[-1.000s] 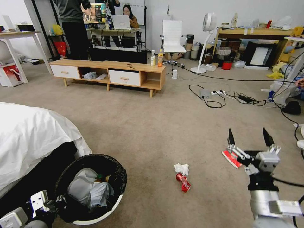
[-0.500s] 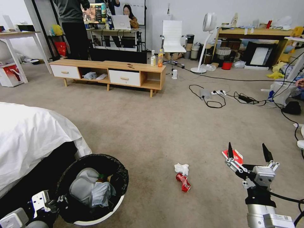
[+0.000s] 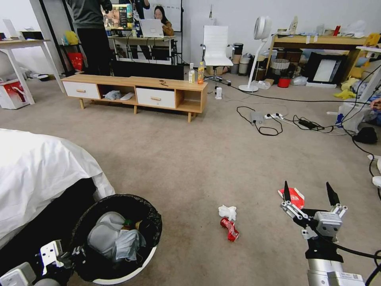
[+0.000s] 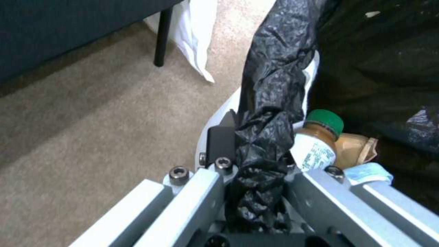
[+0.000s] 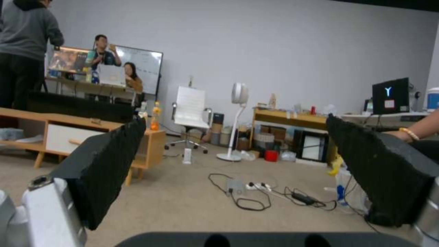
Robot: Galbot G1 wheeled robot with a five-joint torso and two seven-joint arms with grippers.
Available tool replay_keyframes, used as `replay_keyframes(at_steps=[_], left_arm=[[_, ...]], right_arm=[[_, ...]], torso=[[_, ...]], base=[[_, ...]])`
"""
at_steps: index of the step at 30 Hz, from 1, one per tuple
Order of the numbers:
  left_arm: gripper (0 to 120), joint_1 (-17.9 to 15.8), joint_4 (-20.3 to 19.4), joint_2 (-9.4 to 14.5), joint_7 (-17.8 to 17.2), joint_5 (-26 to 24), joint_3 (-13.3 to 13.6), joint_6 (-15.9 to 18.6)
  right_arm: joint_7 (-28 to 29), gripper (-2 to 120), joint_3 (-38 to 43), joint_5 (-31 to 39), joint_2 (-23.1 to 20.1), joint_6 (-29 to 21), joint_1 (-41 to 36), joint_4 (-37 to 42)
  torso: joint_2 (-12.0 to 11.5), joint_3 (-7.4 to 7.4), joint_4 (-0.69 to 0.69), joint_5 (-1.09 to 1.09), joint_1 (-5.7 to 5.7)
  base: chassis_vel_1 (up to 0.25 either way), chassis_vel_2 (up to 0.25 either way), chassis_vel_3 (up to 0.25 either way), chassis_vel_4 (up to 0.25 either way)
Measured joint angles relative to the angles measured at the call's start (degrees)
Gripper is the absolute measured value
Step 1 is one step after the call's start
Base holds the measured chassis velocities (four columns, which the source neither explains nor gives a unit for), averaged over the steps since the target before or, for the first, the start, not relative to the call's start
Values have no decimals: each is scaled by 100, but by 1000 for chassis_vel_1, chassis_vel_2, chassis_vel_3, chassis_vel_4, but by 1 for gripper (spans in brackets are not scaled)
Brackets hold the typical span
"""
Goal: Pick up the trash bin and place the garbage on the floor into it.
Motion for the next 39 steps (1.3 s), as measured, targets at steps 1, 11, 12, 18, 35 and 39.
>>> replay_keyframes(at_steps=[1,11,12,18,35,39], left_arm=[[1,1,0,-2,1,4,-1,0],[1,9,-10,-38,14,43,3,0],[1,9,-10,-38,14,43,3,0],[1,16,-16,-58,30,75,7,-1],[1,57,-20,-54,57,97,-12,0],[1,63,-24,-48,66,98,-16,1]], right_arm=[[0,100,5,3,-10,1,2,-1],[12,100,39,20,-71,37,33,-24],[12,100,39,20,-71,37,33,-24],[-76,100,56,31,-145,82,48,-50],[116,100,-77,1148,-1038,-1619,229,281],[295,100,-188,1943,-1350,-2352,328,443]], torso=[[0,0,0,0,0],[0,2,2,2,1],[0,2,2,2,1],[-1,1,-1,0,1],[-1,1,0,0,1],[-1,1,0,1,1]], base=[[-150,139,133,-170],[-213,201,217,-219],[-192,214,218,-206],[-67,62,81,-55],[6,-5,-5,5],[0,0,0,0]])
